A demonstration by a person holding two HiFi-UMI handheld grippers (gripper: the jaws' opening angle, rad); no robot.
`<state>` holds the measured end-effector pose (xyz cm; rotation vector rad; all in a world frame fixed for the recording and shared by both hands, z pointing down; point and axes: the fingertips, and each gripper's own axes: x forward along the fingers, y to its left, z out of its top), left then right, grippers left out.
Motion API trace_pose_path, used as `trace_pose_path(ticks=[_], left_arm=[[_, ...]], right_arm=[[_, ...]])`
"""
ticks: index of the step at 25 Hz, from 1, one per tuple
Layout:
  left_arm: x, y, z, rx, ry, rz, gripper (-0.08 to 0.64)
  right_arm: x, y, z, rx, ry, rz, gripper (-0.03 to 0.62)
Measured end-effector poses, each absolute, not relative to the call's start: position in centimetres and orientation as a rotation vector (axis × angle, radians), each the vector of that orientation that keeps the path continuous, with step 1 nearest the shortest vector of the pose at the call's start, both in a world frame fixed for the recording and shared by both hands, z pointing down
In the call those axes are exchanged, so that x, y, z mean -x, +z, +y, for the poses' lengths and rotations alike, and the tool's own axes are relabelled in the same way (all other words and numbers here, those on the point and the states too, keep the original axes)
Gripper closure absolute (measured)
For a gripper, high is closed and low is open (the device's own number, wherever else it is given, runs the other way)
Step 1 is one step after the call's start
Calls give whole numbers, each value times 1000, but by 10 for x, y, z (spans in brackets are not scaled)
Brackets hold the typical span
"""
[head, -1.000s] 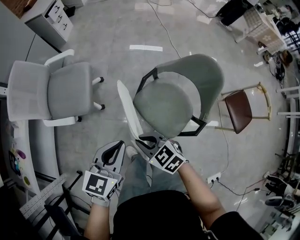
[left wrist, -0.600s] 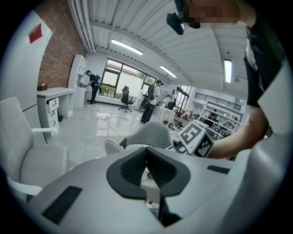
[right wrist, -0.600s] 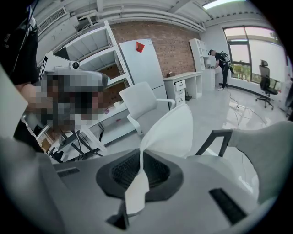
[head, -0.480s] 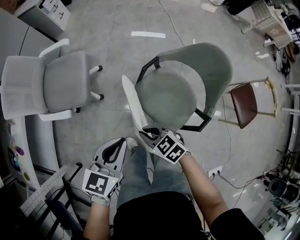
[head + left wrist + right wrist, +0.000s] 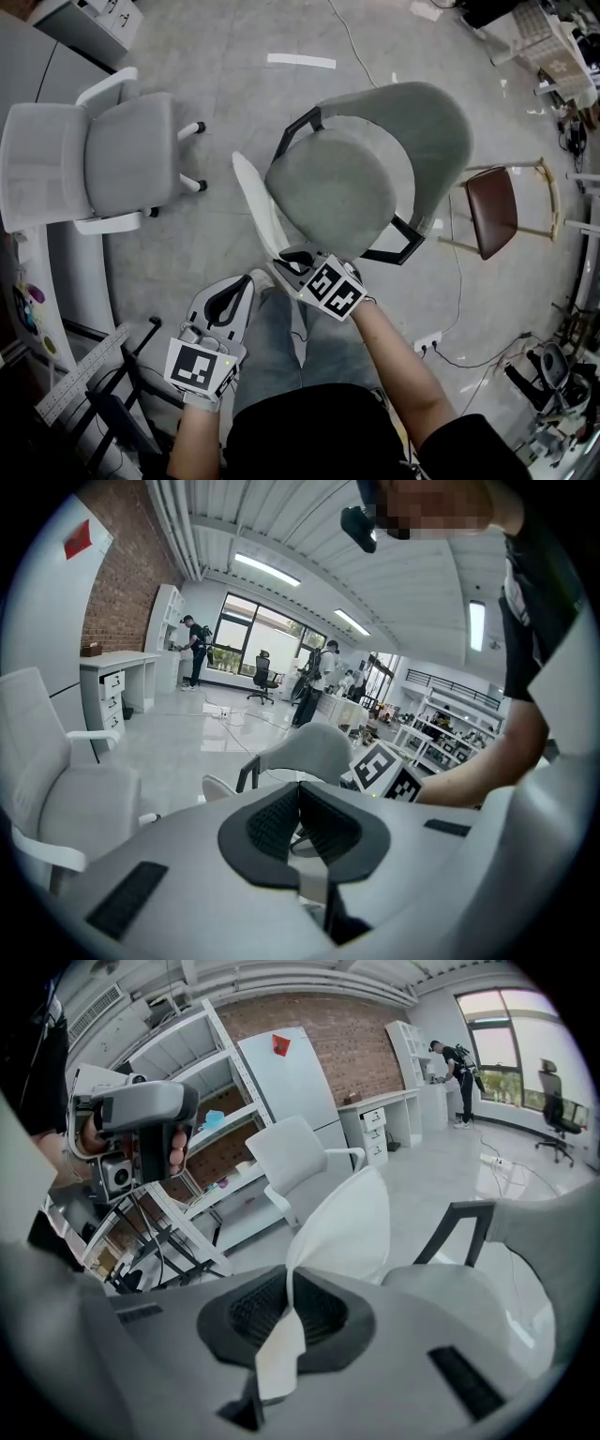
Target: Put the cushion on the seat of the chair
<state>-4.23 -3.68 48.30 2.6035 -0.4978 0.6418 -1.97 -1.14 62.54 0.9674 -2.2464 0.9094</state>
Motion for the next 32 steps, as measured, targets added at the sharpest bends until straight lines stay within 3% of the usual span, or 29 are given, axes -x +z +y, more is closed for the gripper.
trace_pose_path(ticks=[13, 32], left_arm=[[34, 493, -35, -2583, 678, -494, 548], [-12, 494, -29, -2616, 714, -383, 548]], right_arm=[[-16, 655, -10, -1026, 1016, -2192, 560], [-124, 688, 15, -1316, 1154, -1979, 560]])
